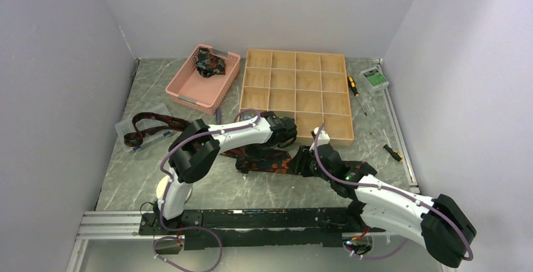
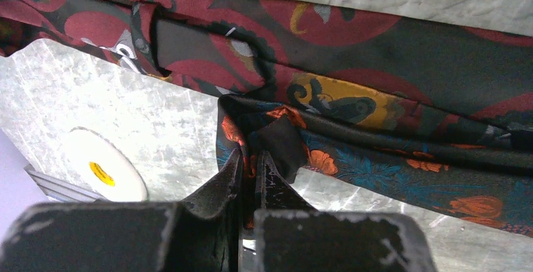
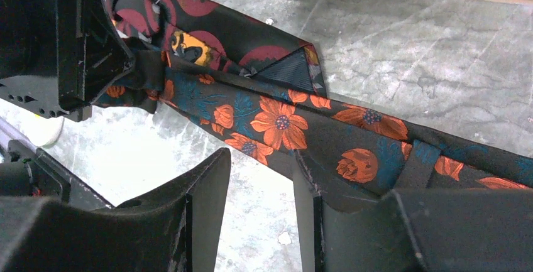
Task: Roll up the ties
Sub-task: Roll the tie at the center of the board.
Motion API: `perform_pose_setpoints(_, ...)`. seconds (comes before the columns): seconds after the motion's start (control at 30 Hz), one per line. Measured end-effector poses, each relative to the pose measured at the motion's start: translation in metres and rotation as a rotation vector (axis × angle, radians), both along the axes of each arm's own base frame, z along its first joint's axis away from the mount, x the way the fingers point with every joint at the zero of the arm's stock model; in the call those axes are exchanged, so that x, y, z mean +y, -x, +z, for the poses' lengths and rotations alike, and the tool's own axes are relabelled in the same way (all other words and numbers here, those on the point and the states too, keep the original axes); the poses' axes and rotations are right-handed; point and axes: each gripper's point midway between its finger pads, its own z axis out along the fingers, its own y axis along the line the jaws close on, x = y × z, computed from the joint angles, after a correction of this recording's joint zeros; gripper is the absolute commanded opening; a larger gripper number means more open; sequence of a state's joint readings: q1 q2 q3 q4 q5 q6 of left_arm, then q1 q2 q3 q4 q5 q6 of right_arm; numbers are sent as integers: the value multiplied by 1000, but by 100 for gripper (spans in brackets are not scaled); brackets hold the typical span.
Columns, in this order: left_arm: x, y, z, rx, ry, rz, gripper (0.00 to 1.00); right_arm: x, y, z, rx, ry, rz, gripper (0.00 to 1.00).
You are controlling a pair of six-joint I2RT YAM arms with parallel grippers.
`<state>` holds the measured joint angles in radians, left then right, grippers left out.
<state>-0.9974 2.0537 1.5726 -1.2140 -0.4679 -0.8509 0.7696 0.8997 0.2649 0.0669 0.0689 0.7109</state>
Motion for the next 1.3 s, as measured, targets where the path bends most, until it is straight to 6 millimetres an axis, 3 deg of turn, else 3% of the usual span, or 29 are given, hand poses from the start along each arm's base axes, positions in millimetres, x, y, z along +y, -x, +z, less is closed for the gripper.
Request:
perform_pose_setpoints(0.07, -3, -1, -1, 1, 4, 0, 5, -1, 1, -2, 4, 2, -2, 46)
perform_pose_setpoints(0.3, -14, 0, -5, 18, 20, -22, 27, -4, 3, -10, 24, 13, -8, 46)
perform_pose_setpoints(0.6, -31, 0, -7, 19, 86, -41, 40, -5, 3, -15, 38, 17, -13, 46)
perform_pose_setpoints(1.0, -59, -6, -9, 3, 206, -47, 43, -2, 6, -15, 50, 4, 5, 50)
perform_pose_setpoints(1.3, -67, -7, 9, -47, 320, -55, 44, 6, 7, -9, 64, -53, 34, 62)
